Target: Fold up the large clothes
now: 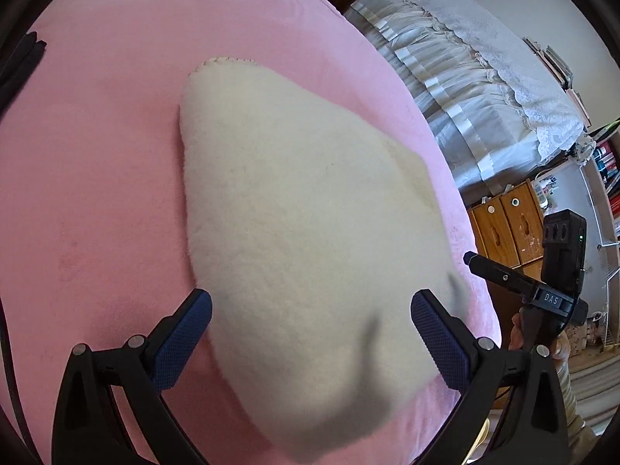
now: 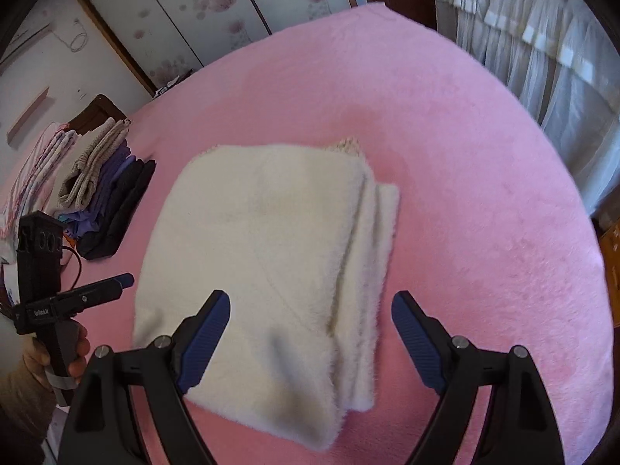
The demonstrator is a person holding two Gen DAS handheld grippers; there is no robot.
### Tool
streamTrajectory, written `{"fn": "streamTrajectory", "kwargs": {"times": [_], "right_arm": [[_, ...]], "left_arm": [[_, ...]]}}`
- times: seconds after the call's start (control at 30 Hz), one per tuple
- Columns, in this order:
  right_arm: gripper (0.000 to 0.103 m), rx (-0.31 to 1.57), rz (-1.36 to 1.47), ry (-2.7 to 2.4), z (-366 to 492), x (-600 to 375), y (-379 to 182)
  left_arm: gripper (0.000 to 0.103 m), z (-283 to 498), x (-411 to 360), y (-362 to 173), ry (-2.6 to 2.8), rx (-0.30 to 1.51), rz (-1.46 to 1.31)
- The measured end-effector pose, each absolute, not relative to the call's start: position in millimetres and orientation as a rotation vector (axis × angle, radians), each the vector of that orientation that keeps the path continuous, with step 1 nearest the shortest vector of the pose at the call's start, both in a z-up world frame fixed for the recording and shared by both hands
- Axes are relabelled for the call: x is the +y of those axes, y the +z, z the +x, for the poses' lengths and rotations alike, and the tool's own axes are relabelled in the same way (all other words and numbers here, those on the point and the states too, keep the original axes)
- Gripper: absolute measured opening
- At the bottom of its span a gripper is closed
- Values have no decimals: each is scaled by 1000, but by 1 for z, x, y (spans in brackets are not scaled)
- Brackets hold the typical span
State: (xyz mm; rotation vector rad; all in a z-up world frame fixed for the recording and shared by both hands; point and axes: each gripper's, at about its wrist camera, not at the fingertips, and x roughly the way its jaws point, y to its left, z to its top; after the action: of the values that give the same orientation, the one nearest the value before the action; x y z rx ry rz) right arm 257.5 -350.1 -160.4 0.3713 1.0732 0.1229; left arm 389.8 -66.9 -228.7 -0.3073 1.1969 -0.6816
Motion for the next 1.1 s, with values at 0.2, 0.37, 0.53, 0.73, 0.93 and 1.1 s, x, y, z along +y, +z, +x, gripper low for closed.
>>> {"fn": "streamTrajectory", "kwargs": {"times": [0.2, 0.37, 0.53, 0.73, 0.93, 1.1], "right_arm": [[86, 1173, 485, 172, 286, -358, -220], [99, 1221, 644, 251, 305, -371, -254], [103, 1204, 672, 300, 315, -369, -268], [99, 1183, 583, 351, 326, -352, -263], [91, 1163, 584, 372, 327, -353, -262], [89, 1164, 598, 368, 328, -356, -262]], "left_arm": [[103, 409, -74, -261, -684, 1205, -299], [103, 416, -69, -275, -746, 1213, -314], [103, 417, -62, -279, -778, 1220, -335], [103, 411, -41, -277, -792, 1237, -387], [103, 424, -47, -316, -863, 1354, -644], [103, 433, -82, -317, -820, 1380, -548]]}}
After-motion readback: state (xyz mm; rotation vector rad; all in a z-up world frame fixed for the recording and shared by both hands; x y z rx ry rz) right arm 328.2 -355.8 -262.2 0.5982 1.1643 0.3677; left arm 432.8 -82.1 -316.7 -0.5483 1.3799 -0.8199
